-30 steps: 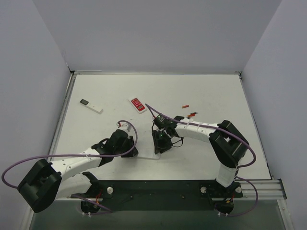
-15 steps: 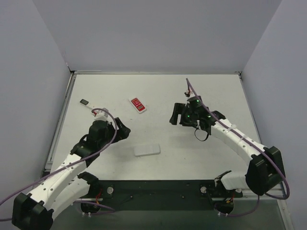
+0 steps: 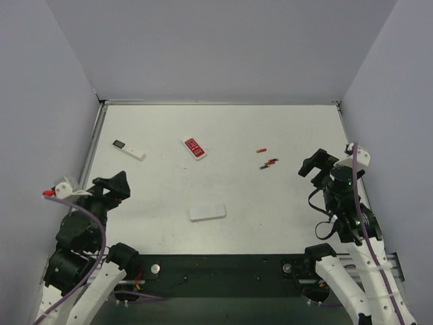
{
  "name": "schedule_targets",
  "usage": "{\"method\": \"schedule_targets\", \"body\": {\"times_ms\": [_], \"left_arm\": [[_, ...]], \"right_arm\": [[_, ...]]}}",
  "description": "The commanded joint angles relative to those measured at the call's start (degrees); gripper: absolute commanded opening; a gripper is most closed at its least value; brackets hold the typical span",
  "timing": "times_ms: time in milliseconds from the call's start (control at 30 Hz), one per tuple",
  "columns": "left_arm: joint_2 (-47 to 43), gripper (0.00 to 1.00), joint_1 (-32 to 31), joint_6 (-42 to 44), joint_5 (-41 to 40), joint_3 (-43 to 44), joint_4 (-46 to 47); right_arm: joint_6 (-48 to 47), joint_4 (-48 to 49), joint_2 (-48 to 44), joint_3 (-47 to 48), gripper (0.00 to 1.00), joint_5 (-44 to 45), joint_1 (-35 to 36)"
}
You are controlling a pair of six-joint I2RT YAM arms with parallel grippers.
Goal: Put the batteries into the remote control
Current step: Reset both arms
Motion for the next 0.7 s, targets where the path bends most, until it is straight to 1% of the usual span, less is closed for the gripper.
{"method": "schedule_targets", "body": {"times_ms": [0, 33, 100, 133, 200, 333, 467, 667], "left_arm": [[-7.58, 0.97, 0.24, 4.33, -11.79, 2.89, -2.89], [-10.99, 0.97, 0.24, 4.95, -13.54, 2.46, -1.84], [-14.44, 0.97, 0.24, 7.67, -14.44, 1.49, -0.34], [-17.76, 0.97, 0.24, 8.55, -14.96, 0.79, 1.49], [-20.42, 0.97, 0.24, 10.05, -15.32, -0.88, 2.47], [-19.03, 0.97, 0.16, 9.96, -15.67, 1.14, -0.86], [-20.43, 0.97, 0.16, 10.49, -13.91, -0.62, 0.54], [-19.99, 0.97, 0.16, 10.49, -12.68, -3.17, 1.86]], "right_arm": [[0.75, -2.78, -7.12, -1.86, 0.98, 8.69, 0.19], [0.4, -2.7, -8.27, -1.77, 0.98, 9.23, 0.1], [-0.74, -2.09, -10.91, -1.86, 0.98, 10.28, 0.19], [-1.44, -1.91, -11.71, -1.94, 0.98, 11.33, 0.19], [-1.71, -1.82, -13.98, -2.3, 0.98, 12.39, 0.28], [-4.61, -1.73, -17.33, -1.77, 0.98, 12.83, 0.37], [-10.23, -0.85, -20.67, -2.21, 0.98, 15.37, 0.63], [-11.29, 0.2, -24.28, -5.02, 0.99, 16.96, 1.6]]}}
